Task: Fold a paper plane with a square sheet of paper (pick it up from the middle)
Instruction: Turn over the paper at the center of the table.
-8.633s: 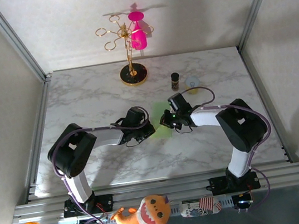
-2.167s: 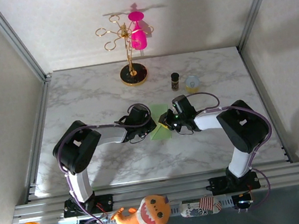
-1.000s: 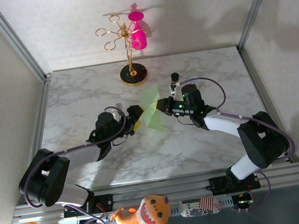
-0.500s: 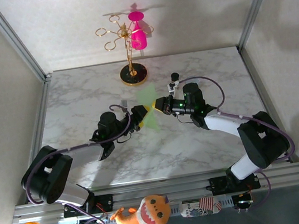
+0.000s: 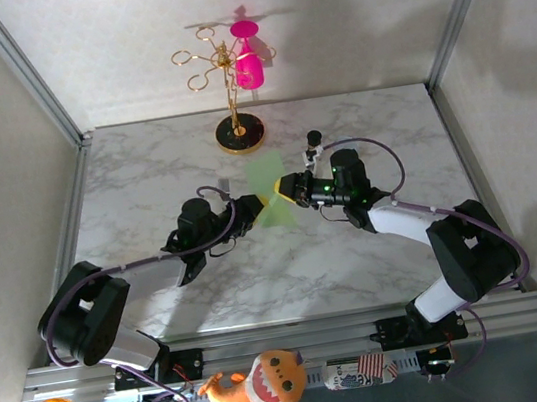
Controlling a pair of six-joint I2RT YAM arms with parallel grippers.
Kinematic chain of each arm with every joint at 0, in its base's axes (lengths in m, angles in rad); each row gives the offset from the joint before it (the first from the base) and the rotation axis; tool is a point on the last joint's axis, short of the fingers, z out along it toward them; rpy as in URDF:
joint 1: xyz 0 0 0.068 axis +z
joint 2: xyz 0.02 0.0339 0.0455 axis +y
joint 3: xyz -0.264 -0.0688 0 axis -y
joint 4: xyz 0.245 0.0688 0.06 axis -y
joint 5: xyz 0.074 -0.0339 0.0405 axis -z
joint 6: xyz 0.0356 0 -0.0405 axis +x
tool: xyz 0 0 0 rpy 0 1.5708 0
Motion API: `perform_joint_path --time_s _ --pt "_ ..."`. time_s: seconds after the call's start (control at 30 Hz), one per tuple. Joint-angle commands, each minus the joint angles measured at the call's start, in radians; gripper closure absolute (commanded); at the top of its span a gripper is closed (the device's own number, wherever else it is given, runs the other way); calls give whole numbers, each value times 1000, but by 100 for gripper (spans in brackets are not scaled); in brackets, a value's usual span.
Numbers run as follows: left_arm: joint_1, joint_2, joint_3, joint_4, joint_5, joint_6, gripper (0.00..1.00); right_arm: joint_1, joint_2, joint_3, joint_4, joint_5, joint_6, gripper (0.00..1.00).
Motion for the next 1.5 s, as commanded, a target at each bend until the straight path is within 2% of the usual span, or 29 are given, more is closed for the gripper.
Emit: perform_joint_path --time_s 0.0,0.17,0.3,0.4,0.53,0.7,0.83,0.93,1.03,1.17,1.3,1.47 --pt "0 -10 29 -29 -19 23 81 -18 -28 -28 -3 14 -21 67" --pt "9 -30 54 -149 -59 97 91 -46 -84 -24 -180 152 -119 56" --pt "10 -52 121 -398 -153 247 94 -59 -143 -11 -332 306 -208 46" --pt "8 -58 215 -690 -303 391 94 -66 -184 0 -420 423 -264 38" --pt "-18 -37 373 -1041 -599 549 95 -68 -231 8 -478 535 -334 23" --pt "-67 26 536 -1328 -980 636 95 -68 -274 -2 -504 626 -374 1" --pt "-105 111 624 -1465 -1178 635 95 -69 -294 -13 -509 659 -383 1" --pt "-148 186 673 -1513 -1257 626 95 -69 -298 -18 -517 673 -381 1" --pt "-184 265 700 -1520 -1251 597 95 -70 -297 -21 -526 693 -369 1" --pt "-208 349 710 -1465 -1128 559 93 -70 -298 -31 -526 710 -347 1" --pt "-208 392 680 -1332 -936 511 88 -80 -299 -37 -531 713 -330 1" --pt "-195 392 640 -1163 -674 469 72 -86 -288 -40 -522 679 -321 1"
